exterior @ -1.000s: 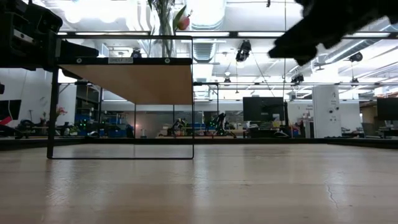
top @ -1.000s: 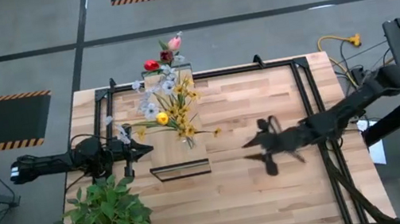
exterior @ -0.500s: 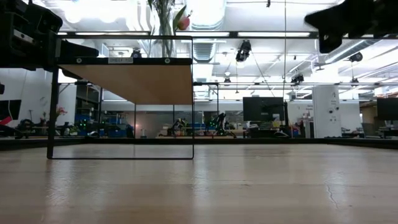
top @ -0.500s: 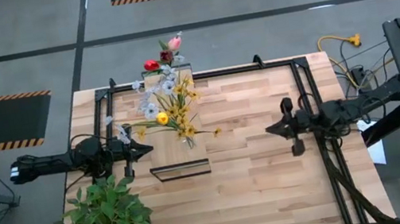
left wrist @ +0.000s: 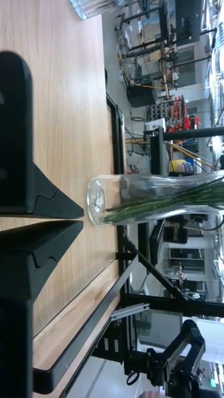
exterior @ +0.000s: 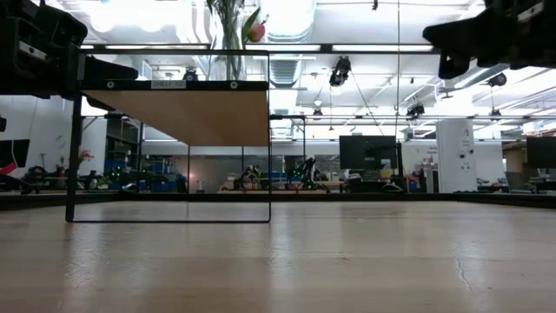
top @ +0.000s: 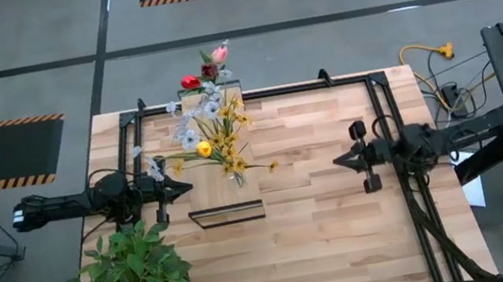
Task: Pick and place flowers into a vace then onto a shelf
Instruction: Return to Home Position
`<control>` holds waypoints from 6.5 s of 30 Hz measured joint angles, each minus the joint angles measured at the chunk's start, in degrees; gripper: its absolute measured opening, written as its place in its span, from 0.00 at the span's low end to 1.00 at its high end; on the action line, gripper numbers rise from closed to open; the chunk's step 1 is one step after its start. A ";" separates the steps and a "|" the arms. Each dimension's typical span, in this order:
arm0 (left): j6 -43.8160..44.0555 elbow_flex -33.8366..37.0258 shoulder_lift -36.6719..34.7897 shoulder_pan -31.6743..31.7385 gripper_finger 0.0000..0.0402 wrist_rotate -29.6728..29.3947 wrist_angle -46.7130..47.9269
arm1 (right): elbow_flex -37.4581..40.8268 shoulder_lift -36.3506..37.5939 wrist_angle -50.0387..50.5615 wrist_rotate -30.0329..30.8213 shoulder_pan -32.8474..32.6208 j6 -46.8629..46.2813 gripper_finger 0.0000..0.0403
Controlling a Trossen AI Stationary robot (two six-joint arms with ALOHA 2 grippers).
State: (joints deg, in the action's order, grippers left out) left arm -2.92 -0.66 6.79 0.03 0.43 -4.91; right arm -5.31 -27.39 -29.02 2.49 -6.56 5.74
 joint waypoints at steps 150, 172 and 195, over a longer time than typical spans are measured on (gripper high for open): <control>0.00 -0.01 0.02 0.00 0.00 0.00 0.00 | 4.75 23.93 26.76 -2.41 4.69 -11.63 0.02; 0.00 -0.01 0.02 -0.01 0.00 0.02 0.00 | 4.74 23.93 26.76 -2.41 4.71 -11.65 0.02; 0.01 -0.01 0.02 -0.01 0.00 0.01 0.01 | 4.73 23.93 26.77 -2.41 4.74 -11.61 0.02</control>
State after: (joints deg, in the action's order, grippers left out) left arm -2.91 -0.66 6.81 0.02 0.44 -4.90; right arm -0.58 -3.46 -2.25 0.08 -1.83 -5.88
